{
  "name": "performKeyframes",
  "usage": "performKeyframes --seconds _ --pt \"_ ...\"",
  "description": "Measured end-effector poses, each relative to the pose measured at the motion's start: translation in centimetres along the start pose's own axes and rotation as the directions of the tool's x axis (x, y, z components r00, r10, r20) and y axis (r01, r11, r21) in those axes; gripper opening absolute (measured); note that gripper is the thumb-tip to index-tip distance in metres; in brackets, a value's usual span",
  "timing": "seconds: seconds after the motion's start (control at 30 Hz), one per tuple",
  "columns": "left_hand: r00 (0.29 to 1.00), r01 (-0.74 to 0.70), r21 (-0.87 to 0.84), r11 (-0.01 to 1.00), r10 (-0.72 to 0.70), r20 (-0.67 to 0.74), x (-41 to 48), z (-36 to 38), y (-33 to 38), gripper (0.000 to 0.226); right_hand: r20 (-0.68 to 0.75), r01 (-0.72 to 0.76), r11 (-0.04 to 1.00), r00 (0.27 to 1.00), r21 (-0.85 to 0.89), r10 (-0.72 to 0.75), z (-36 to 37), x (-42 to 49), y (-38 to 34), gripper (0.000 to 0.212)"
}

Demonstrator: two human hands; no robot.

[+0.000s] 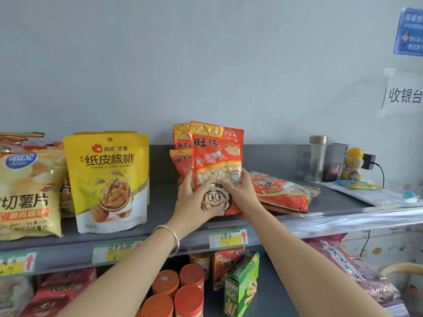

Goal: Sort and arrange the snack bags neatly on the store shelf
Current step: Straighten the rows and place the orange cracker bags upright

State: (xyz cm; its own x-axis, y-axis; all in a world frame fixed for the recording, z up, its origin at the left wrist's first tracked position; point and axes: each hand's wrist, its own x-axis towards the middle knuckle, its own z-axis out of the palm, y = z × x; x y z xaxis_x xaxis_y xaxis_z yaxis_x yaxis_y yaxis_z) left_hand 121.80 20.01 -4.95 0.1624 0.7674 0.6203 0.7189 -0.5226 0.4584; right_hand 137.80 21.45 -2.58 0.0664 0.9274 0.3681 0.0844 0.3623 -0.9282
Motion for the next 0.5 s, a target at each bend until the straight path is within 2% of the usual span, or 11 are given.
performKeyframes --seconds 0.07,0.17,0.3,0.37,0.5 --pt "0.996 -0.049 0.026 0.998 0.047 0.080 -0.8 0.5 -0.2 0.085 0.076 -0.047 0.998 0.996 0.032 0.045 -0.4 -0.3 0.3 0.063" --pt "0.994 0.002 -0.006 1.000 -0.001 0.108 -1.3 0.3 -0.2 0.073 0.200 -0.129 0.992 0.971 -0.004 0.128 -1.4 -0.2 0.3 0.062" --pt "0.988 0.056 0.037 0.998 -0.061 0.143 -1.2 -0.2 0.2 0.064 0.283 -0.184 0.979 0.938 -0.088 0.201 -1.9 0.6 -0.2 0.084" --pt "0.971 0.101 0.030 0.994 -0.105 0.215 -0.8 -0.3 -0.2 0.068 0.300 -0.142 0.984 0.939 -0.104 0.167 -1.4 0.7 -0.2 0.086" --pt "0.924 0.161 -0.005 0.987 -0.149 0.352 0.7 -0.5 -1.5 0.084 0.234 0.074 0.978 0.972 -0.195 -0.027 0.5 0.7 0.9 0.085"
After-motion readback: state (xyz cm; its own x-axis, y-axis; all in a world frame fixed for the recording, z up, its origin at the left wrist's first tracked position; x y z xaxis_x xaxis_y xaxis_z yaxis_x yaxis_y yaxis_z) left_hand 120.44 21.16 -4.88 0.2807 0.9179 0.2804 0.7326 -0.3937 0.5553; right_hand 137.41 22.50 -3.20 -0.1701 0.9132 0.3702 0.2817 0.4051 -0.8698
